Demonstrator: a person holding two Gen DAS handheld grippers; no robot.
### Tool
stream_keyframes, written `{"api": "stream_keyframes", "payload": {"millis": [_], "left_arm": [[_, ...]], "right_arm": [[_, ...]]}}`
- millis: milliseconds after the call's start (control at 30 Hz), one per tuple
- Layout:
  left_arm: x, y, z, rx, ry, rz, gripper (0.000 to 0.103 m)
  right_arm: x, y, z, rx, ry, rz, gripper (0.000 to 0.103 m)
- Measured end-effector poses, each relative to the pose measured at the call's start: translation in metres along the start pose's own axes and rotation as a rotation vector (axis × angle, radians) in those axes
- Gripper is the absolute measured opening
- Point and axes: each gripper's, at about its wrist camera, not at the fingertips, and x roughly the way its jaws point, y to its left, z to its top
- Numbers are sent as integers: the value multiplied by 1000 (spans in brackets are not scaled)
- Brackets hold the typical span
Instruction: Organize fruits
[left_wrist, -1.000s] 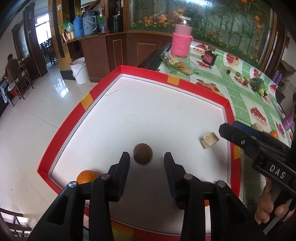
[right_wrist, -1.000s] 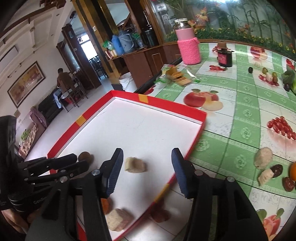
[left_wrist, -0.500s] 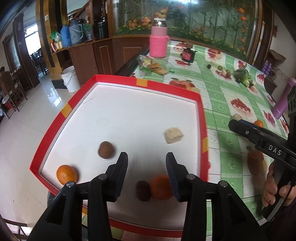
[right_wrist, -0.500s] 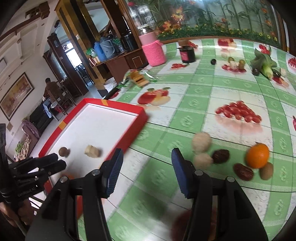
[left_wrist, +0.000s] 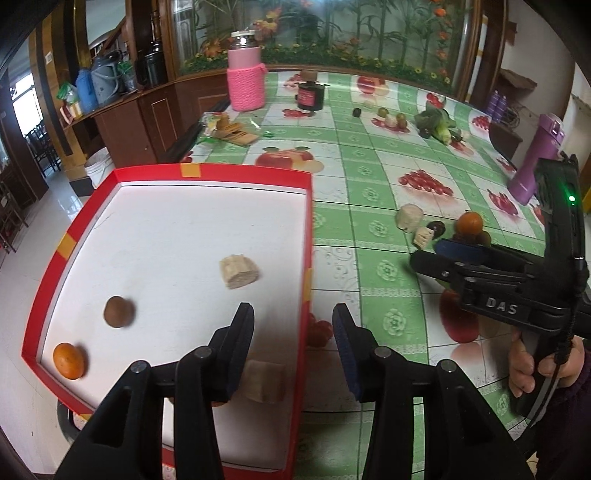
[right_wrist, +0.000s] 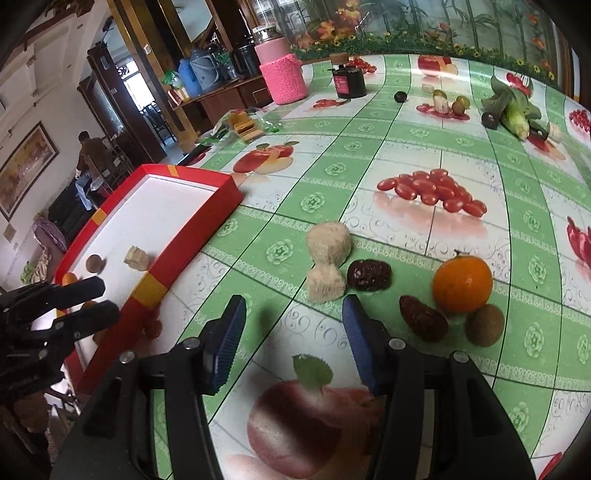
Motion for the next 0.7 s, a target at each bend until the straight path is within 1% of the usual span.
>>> {"api": "stream_keyframes", "payload": {"millis": [167,300,400,467,500,567,700], "left_arm": [[3,-5,0,15,7,-12,44],[3,-2,1,7,10,-5,44],[5,-1,3,4,13,4,44],[6,-3,7,10,15,7,44],[6,-5,9,15,14,8,44],[8,-11,15,32,11,15,44],[14,-28,32,78,-1,22,44]], "right_arm": [[5,-1,5,-7,-23,-59,56],[8,0,8,-6,-23,-56,55],[9,3,9,-23,-17,-88,48],[9,3,9,-29,-15,-111,38],[8,2,10,-31,-14,-123,35],[8,0,9,-35,-12,-143,25],[4,-4,9,-37,-8,-164,25]]}}
